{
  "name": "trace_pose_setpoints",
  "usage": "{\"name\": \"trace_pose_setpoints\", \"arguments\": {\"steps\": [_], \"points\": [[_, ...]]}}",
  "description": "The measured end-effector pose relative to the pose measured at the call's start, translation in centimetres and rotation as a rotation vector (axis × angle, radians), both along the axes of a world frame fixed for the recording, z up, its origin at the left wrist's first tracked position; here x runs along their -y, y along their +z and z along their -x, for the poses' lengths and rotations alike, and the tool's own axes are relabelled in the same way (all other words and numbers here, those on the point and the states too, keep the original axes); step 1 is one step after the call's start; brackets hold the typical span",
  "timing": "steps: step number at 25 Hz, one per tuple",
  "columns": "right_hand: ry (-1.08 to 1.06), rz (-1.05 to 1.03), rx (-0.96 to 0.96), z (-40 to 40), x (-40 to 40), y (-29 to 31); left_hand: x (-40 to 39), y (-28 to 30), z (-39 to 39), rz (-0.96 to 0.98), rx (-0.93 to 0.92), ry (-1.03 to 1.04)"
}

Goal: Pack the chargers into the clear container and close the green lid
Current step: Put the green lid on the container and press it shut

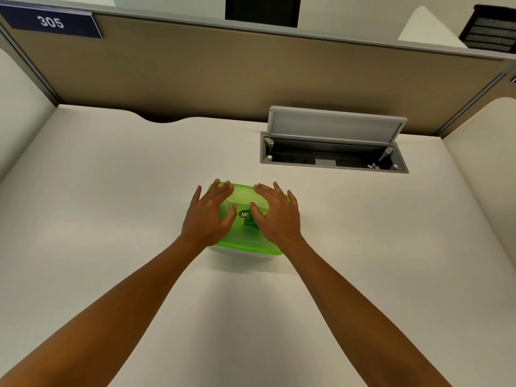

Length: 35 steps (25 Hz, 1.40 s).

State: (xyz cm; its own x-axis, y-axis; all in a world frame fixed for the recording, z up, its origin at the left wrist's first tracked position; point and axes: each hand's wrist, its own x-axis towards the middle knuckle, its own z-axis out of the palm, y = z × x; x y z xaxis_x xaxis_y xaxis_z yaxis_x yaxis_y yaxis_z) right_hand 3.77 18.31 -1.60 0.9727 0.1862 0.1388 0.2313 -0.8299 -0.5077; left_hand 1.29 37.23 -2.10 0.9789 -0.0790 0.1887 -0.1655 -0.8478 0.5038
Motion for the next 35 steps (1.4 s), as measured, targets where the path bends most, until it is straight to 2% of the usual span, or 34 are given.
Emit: {"name": "trace_pose_setpoints", "arguments": {"steps": [4, 6, 9, 11, 13, 15, 17, 19, 23, 30, 35], "points": [[-0.013, 0.053, -0.017, 0.8, -0.4, -0.1, 0.2, 0.1, 0.2, -0.052, 0.009, 0.033], [-0.004, 0.008, -0.031, 0.6, -0.1, 0.1, 0.3, 0.2, 0.4, -0.054, 0.003, 0.055], [-0.056, -0.240, -0.046, 0.5, 0.6, -0.1, 0.4, 0.3, 0.7, -0.065, -0.021, 0.117], [-0.176, -0.452, -0.079, 1.0, 0.9, -0.2, 0.4, 0.3, 0.7, -0.030, -0.062, 0.193], [-0.260, -0.620, -0.093, 1.8, 1.3, -0.2, 0.2, -0.1, 1.0, 0.093, -0.099, 0.270], [-0.303, -0.711, -0.091, 2.5, 1.6, -0.4, 0.0, -0.4, 1.2, 0.358, -0.120, 0.363], [-0.375, -0.773, -0.092, 3.0, 1.8, -0.9, -0.1, -0.8, 1.7, 0.572, -0.065, 0.413], [-0.469, -0.845, -0.100, 3.4, 1.7, -0.9, 0.0, -0.8, 1.9, 0.641, -0.022, 0.419], [-0.509, -0.808, -0.078, 3.3, 1.5, -0.8, 0.1, -1.0, 2.0, 0.670, -0.017, 0.463], [-0.665, -0.855, -0.238, 3.5, 1.4, -1.7, 1.6, -1.1, 1.9, 0.939, -0.181, 0.834], [-0.625, -0.787, -0.209, -0.6, 3.2, -1.0, 3.5, -0.6, -0.2, 1.006, -0.171, 0.854]]}}
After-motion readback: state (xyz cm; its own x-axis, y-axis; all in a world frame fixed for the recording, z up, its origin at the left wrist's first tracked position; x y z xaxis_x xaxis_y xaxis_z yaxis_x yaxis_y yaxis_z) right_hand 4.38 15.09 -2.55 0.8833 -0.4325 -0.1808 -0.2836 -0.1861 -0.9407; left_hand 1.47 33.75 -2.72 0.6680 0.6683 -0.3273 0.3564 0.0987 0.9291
